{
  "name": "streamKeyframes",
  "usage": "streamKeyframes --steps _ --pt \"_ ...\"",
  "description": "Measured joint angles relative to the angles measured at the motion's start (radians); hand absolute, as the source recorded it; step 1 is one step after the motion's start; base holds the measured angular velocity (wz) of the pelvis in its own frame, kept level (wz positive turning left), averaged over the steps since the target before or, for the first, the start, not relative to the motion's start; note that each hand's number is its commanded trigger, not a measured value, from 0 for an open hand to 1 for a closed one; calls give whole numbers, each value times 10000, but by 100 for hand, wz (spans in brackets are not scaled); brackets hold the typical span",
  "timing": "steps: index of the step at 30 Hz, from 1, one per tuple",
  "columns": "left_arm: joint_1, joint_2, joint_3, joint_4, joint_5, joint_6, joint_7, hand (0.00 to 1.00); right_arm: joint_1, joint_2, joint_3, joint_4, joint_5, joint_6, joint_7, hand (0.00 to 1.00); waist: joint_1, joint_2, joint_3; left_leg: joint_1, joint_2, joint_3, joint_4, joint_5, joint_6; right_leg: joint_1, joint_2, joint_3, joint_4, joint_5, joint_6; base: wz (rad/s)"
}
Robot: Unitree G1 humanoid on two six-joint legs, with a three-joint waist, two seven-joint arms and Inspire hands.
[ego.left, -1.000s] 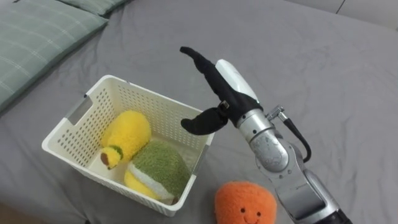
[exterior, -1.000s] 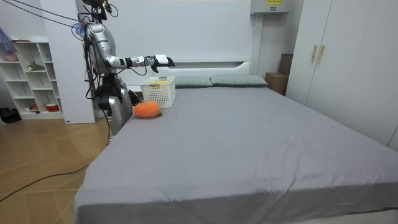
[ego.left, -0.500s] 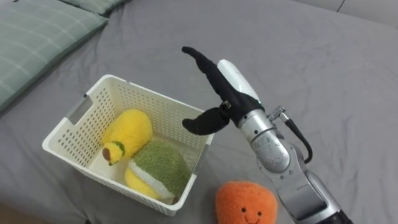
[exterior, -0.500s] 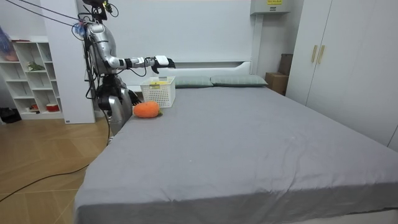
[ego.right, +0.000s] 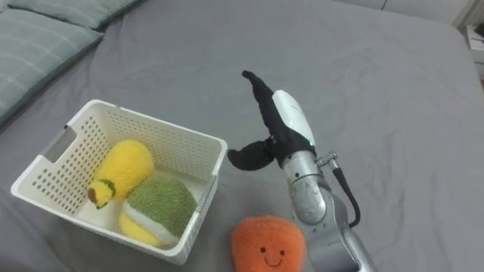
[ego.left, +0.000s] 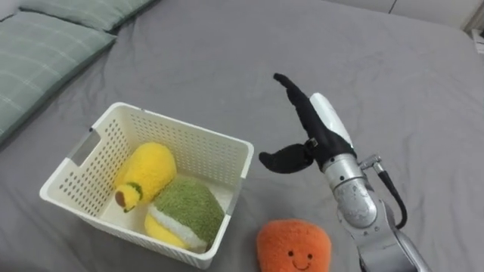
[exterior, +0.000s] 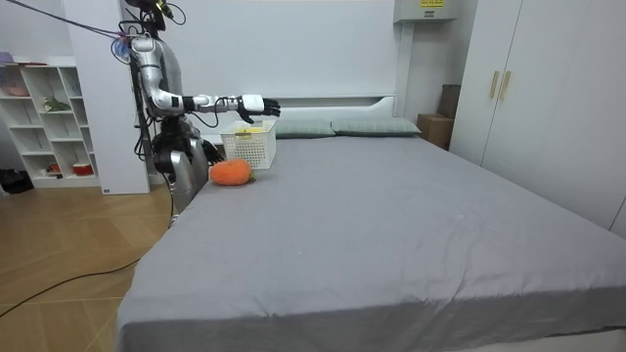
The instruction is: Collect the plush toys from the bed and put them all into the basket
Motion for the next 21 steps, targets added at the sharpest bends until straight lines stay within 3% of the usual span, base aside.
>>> streamKeyframes --steps 5,15,21 --pt "45 -3 -1 -51 -85 5 -1 0 309 -131 -351 393 775 -15 -35 0 -213 -24 -5 56 0 61 7 1 2 8 -12 34 25 0 0 -1" --pt "368 -15 591 -28 -78 -172 0 0 1405 -117 -1265 520 645 -55 39 0 -515 -225 46 143 24 354 -19 -58 18 -8 58 456 -11 -12 18 -9" --pt "439 -24 638 57 -76 -215 19 0 1683 -118 -1508 879 591 -181 -30 0 -539 -176 38 170 36 430 -18 -85 22 -10 78 552 -6 -8 24 -3"
